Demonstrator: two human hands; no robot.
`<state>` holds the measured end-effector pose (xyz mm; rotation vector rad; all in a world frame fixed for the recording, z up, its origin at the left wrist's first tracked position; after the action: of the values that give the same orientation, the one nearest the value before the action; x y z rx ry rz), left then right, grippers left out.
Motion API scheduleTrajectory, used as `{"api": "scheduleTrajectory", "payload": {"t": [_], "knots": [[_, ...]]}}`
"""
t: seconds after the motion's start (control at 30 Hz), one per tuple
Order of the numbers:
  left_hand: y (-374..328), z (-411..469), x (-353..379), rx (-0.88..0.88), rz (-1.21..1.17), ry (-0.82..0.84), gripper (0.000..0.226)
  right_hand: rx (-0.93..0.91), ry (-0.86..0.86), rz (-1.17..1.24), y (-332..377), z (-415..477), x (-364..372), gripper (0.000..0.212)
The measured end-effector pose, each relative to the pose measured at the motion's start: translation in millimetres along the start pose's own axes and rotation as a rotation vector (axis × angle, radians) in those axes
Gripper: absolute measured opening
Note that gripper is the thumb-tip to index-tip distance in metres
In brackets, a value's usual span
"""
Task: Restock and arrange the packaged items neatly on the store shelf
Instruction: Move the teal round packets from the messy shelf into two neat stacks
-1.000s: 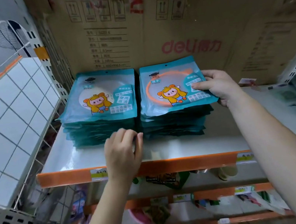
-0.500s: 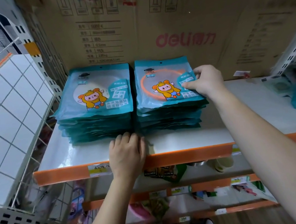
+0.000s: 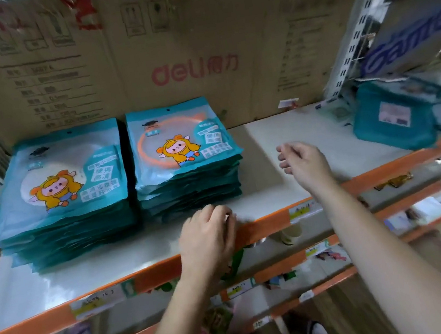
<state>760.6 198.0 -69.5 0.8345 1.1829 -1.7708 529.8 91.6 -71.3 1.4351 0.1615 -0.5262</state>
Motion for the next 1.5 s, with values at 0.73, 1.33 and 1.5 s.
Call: {"api": "scheduleTrajectory", "payload": {"t": [0.73,1.33,1.5], "knots": [[-402.9,101.1,184.9,0.271,-0.161,0.105,0.022,-0.066,-0.209,-0.298,-147.4,-7.1,-384.9,0.019],[-483.9,214.4,261.3,0.164,-0.189,-0.018,0.022,-0.093,-0.21,-0.298,-228.4,117.0,-507.0,0.022],[-449.6,257.6,263.4,-0.077,-0.208,-0.079,0.025,-0.177,-0.17,-0.315,-220.7,178.8,-508.0,0.019]]}}
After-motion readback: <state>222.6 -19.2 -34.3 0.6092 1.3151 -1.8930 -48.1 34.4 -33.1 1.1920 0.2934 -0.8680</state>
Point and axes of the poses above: each hand's wrist, its own z-axis towards the middle knuckle, its own x-axis out of the palm, y = z × x, the point moved 10 cm from there along z, towards the middle knuckle, and after that the axes turned 4 degrees about -x, right-handed, at the moved point
